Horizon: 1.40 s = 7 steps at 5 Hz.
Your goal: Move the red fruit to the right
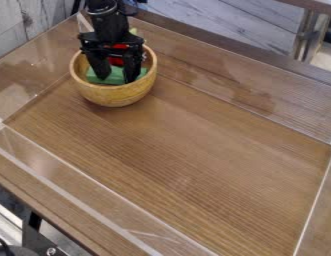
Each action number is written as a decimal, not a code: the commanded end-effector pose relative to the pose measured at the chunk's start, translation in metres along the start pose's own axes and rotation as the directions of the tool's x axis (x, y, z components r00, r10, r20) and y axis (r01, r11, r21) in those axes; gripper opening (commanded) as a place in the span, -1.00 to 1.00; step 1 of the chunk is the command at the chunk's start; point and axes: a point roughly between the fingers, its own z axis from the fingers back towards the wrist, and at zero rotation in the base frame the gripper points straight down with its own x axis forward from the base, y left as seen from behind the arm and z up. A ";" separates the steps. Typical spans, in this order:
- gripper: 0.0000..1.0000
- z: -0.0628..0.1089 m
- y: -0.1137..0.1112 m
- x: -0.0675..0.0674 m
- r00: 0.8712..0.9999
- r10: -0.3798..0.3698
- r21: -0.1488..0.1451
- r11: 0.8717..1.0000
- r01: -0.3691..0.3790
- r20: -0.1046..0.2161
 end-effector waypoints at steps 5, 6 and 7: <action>-1.00 0.070 -0.058 0.013 0.989 0.100 -0.071 0.993 -0.093 0.112; -1.00 0.092 -0.077 0.014 0.988 0.081 -0.108 0.992 -0.067 0.130; -1.00 0.101 -0.090 0.012 0.990 0.055 -0.120 0.992 -0.039 0.133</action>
